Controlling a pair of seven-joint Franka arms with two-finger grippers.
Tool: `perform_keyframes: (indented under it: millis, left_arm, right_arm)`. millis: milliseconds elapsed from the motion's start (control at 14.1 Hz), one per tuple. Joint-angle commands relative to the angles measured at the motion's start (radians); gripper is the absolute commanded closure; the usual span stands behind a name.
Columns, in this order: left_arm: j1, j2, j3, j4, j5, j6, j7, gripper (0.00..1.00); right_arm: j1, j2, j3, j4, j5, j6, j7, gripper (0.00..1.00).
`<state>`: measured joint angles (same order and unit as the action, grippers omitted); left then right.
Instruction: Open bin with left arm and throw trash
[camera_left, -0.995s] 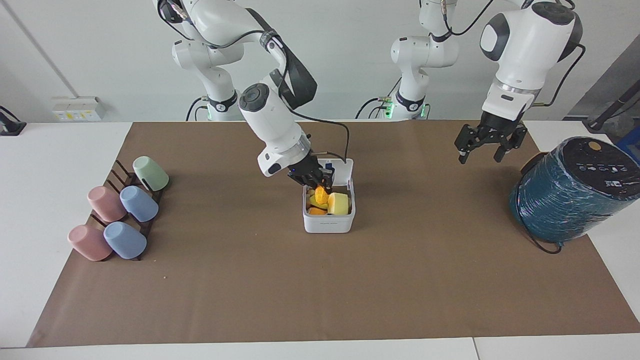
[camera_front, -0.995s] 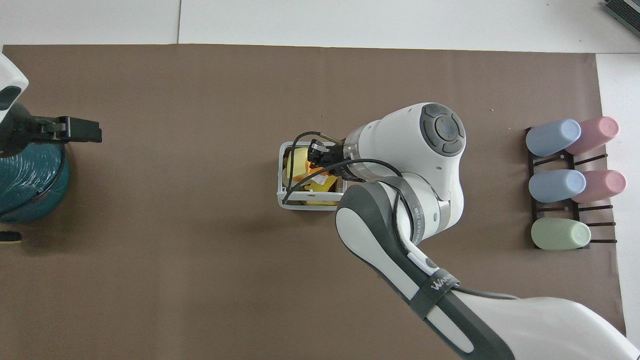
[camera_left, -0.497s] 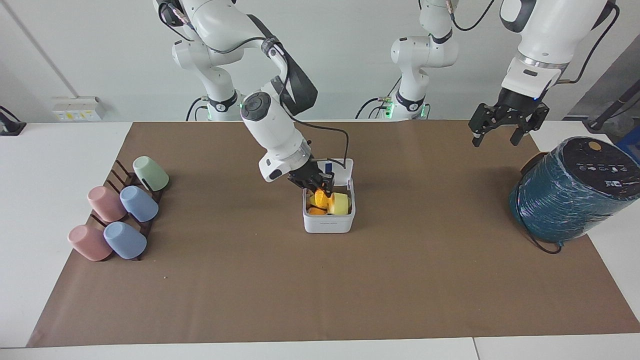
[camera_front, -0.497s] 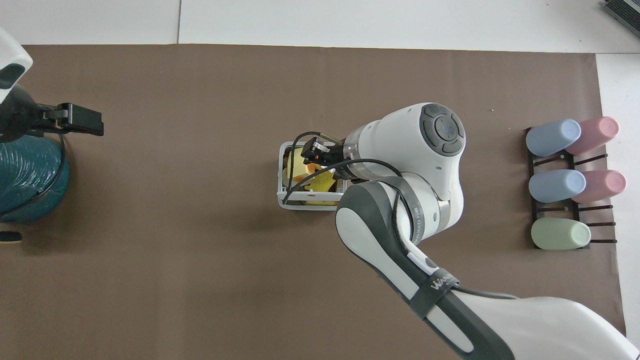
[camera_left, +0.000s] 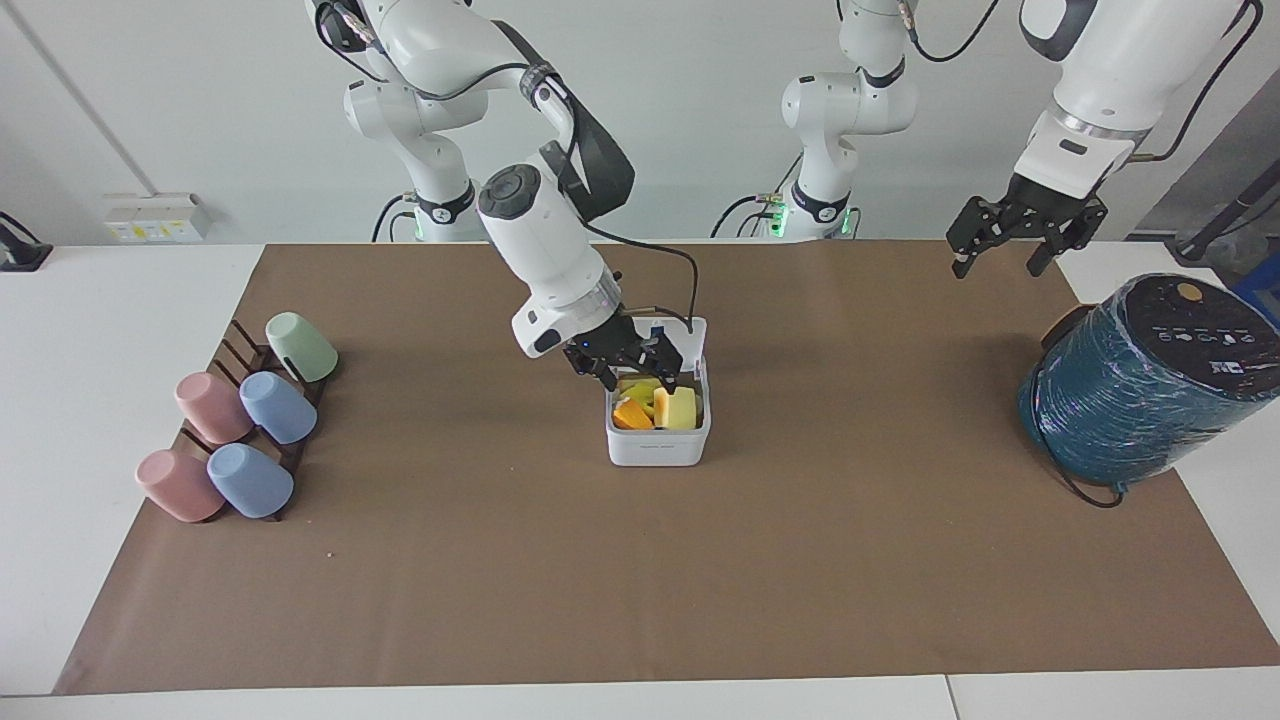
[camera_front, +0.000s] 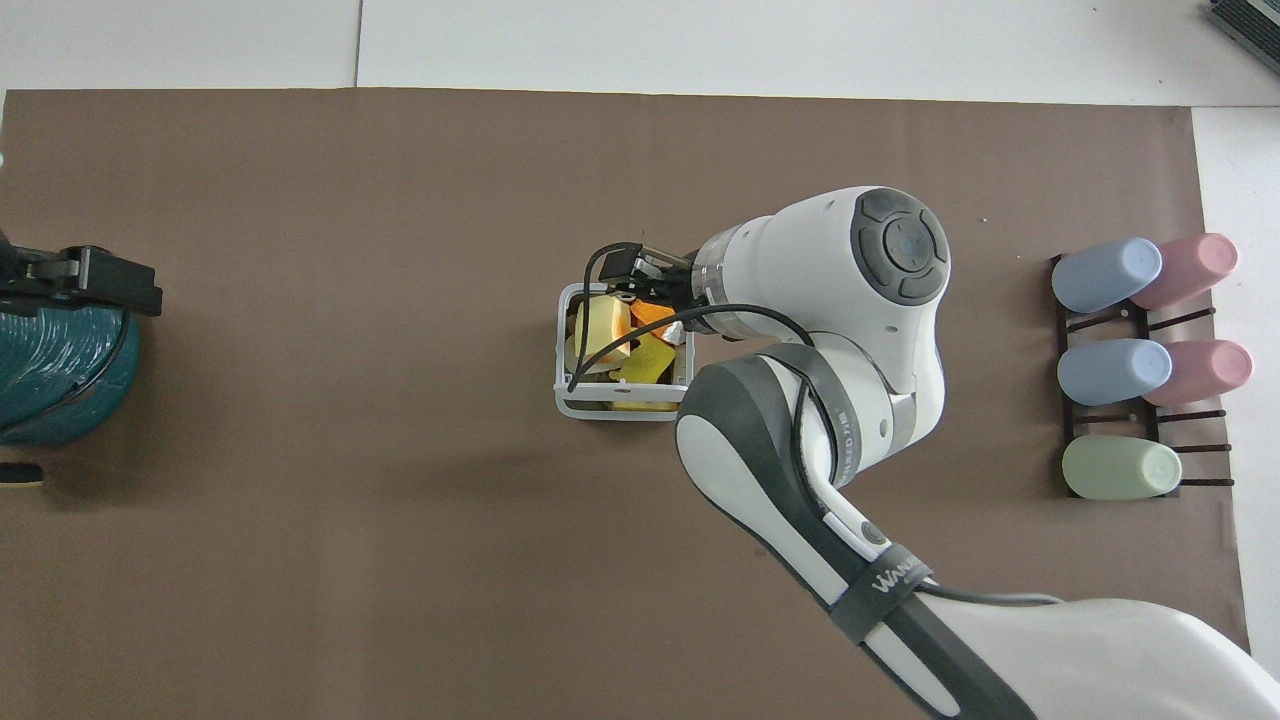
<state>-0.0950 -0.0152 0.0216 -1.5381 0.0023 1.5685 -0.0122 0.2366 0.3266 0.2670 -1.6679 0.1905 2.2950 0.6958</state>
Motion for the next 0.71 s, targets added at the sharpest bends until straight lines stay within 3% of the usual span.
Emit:
perform_keyframes:
  millis: [0,213,639]
  left_arm:
    - [0.011,-0.028,-0.003,-0.025,0.018,-0.021,0.021,0.00]
    - [0.018,-0.019,-0.005,-0.005,0.054,-0.022,0.029,0.00]
    - [0.017,-0.020,-0.005,-0.005,0.051,-0.022,0.031,0.00]
  right_arm:
    - [-0.051,-0.038,0.001,0.010,-0.182,-0.008,-0.016,0.00]
    - [-0.143,-0.081,0.005,0.010,-0.333,-0.052,-0.086,0.00]
    - [-0.313,-0.225,0.005,0.010,-0.319,-0.287,-0.350,0.00]
